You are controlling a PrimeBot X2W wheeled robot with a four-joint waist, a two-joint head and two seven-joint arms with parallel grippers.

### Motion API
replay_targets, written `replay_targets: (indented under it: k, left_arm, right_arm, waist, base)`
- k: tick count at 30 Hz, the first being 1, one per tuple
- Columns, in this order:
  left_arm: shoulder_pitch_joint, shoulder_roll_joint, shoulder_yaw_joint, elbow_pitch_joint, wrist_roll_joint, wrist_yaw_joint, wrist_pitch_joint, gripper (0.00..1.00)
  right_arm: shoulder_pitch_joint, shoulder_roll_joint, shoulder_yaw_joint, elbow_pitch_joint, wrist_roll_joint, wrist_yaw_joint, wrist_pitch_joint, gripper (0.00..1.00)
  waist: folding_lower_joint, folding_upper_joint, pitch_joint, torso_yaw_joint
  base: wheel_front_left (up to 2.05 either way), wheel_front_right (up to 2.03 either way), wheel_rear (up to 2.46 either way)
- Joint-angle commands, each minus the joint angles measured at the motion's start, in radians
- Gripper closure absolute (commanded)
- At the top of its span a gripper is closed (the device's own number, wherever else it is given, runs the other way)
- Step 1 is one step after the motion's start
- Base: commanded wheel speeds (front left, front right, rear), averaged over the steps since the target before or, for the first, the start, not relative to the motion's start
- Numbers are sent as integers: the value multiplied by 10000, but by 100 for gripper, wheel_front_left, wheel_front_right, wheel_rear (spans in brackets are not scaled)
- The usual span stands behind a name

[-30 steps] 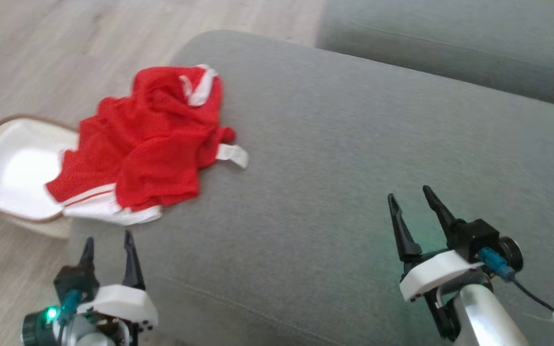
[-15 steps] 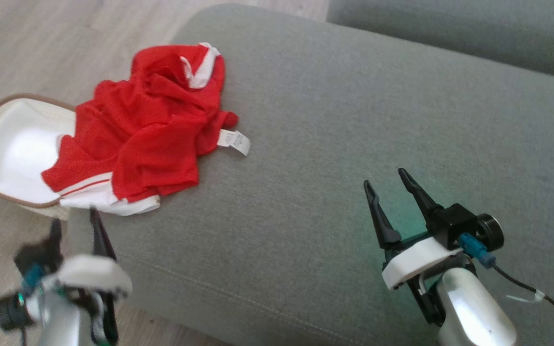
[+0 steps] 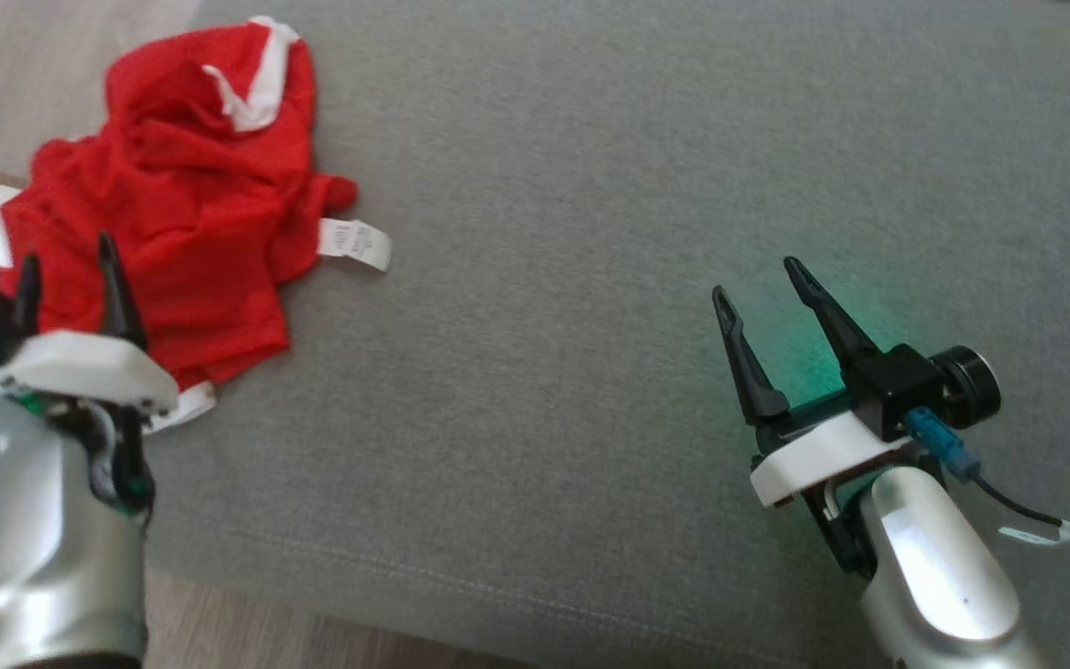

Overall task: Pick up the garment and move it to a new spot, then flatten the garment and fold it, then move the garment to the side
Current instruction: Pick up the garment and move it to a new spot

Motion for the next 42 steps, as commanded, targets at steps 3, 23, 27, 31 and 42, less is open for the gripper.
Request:
replay_targets:
  k: [3,23,27,31,42]
  left_arm:
    - [-916,782,373,552,-101,-225,-122,0]
    - [-3627,1418,115,4189,-150,-149,474,100]
    - [-3839,1516,2,4351,-80,-56,245,100]
    - [-4142,1652,-274,3993,153,-81,0,100]
    - [-4924,1485,-1226,1673,686,-486,-118,100]
  right_arm:
    - [-387,-2,273,-476,-28,73,-109,0]
    - [-626,-181,-45,-640,-32,73,-109,0]
    - [-657,-90,-142,-642,20,73,-109,0]
    - [-612,20,-244,-610,115,73,-109,0]
    - [-428,262,-229,-528,530,73,-109,0]
  waist:
    - [-1,0,463,-421]
    - [-1,0,1453,-1183]
    - [-1,0,1353,-1293]
    - [-1,0,1035,-1370]
    - [-1,0,-28,-2170]
  base:
    - [0,0,0]
    - [0,0,0]
    - [0,0,0]
    - [0,0,0]
    - [0,0,0]
